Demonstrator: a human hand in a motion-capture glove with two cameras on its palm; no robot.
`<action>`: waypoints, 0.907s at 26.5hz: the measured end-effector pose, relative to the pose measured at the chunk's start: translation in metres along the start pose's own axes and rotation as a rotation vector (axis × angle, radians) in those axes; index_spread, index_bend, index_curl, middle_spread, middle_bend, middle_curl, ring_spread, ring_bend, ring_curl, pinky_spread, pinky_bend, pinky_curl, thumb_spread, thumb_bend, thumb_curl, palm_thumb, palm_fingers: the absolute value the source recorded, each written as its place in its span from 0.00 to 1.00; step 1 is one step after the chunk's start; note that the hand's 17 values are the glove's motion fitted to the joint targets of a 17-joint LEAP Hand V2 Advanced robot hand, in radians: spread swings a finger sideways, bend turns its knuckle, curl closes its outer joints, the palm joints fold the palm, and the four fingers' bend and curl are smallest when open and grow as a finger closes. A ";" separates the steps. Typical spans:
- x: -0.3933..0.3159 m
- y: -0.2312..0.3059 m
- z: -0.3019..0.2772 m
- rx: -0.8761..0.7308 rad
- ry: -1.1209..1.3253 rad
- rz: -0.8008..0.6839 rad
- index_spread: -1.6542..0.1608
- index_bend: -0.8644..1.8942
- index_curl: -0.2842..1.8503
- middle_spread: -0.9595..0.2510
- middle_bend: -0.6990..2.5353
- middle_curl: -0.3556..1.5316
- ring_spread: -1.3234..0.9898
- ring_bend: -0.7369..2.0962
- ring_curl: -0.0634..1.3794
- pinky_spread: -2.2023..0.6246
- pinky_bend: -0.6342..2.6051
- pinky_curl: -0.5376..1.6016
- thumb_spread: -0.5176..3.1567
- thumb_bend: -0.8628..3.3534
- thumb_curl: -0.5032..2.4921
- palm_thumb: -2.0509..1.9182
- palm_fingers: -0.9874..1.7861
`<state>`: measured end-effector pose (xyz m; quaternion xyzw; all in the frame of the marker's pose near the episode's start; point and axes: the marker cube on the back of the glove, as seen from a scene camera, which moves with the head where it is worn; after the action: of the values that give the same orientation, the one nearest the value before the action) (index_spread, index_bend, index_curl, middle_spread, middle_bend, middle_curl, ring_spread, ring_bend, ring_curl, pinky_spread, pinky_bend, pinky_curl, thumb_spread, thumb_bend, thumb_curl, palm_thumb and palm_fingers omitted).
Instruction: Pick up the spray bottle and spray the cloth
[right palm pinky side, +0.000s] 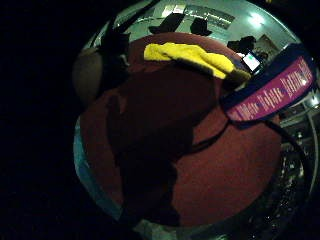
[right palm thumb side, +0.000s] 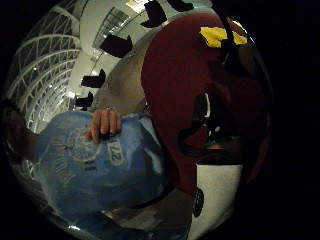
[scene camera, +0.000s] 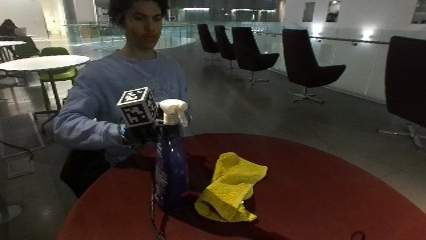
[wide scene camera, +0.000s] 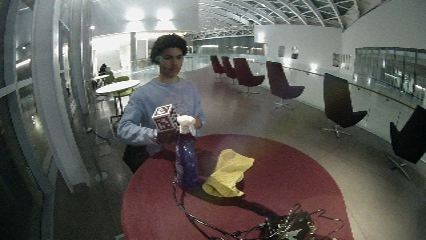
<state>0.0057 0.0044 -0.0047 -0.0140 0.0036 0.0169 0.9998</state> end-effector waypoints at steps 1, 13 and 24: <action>0.001 0.001 -0.001 0.005 -0.004 0.007 0.77 0.39 0.29 0.75 0.32 0.35 0.56 0.35 0.22 0.82 0.25 0.36 0.39 0.28 0.28 0.71 0.68; 0.031 0.031 -0.030 0.220 -0.298 0.160 0.75 0.37 0.30 0.75 0.30 0.37 0.57 0.33 0.24 0.83 0.26 0.38 0.42 0.26 0.29 0.70 0.64; 0.072 0.046 -0.059 0.503 -0.819 0.312 0.74 0.37 0.29 0.76 0.28 0.38 0.57 0.34 0.25 0.84 0.26 0.39 0.44 0.24 0.30 0.70 0.63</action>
<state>0.0760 0.0513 -0.0659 0.2358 -0.3830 0.1688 0.8770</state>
